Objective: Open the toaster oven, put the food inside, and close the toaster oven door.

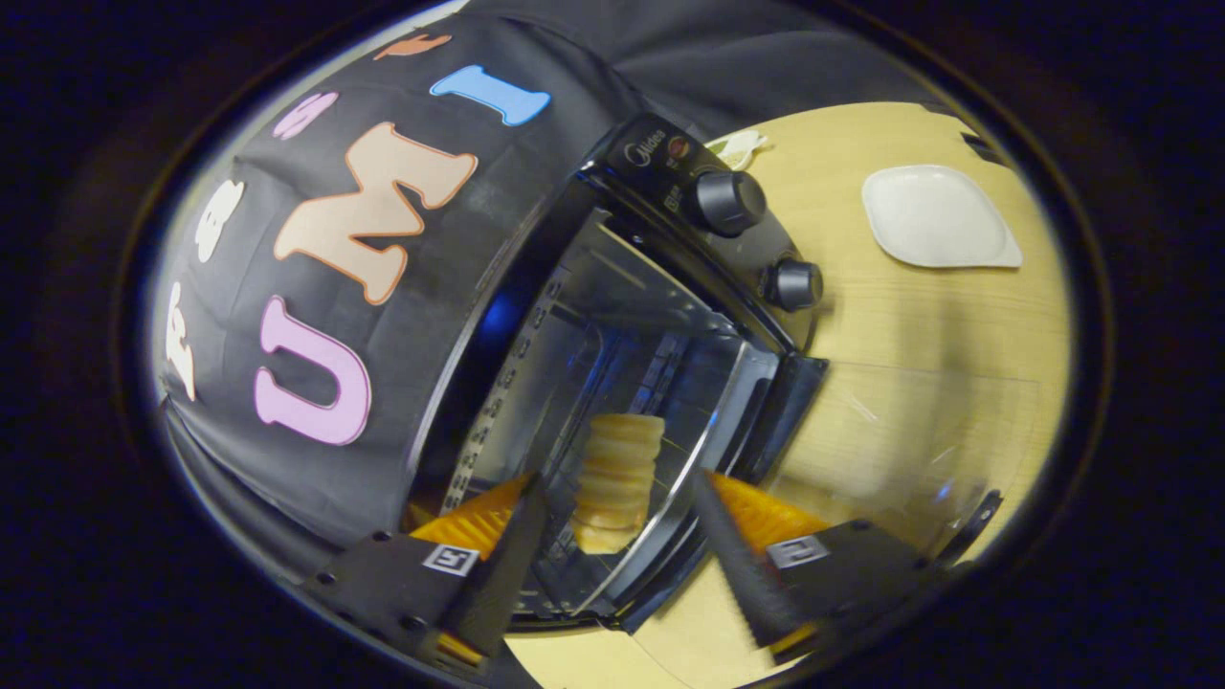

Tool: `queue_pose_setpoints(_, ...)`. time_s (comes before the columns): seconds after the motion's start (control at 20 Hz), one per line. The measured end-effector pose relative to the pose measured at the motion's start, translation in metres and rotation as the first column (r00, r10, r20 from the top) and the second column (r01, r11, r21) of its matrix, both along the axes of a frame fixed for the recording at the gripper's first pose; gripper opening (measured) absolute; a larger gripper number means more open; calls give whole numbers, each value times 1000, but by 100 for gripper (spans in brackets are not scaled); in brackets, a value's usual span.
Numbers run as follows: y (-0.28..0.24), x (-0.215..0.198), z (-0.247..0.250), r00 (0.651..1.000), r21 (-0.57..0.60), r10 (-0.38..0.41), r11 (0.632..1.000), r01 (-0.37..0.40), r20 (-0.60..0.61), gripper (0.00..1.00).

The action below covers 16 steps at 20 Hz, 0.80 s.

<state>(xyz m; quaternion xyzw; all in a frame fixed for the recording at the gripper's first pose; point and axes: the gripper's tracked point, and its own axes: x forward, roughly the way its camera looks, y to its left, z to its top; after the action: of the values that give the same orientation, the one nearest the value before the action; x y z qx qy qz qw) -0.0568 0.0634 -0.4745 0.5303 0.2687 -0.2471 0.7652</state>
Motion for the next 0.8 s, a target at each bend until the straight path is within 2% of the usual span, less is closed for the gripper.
queue_pose_setpoints(0.05,-1,-2,5,1000,-1,1,1000,-1,17,100)
queue_pose_setpoints(0.3,1,-23,23,997,-20,61,998,-60,55,100)
queue_pose_setpoints(0.5,5,-46,35,982,-88,184,980,-179,52,100)
queue_pose_setpoints(0.65,7,-68,45,954,-158,299,944,-290,32,100)
queue_pose_setpoints(0.8,12,-92,51,904,-218,428,882,-418,-1,100)
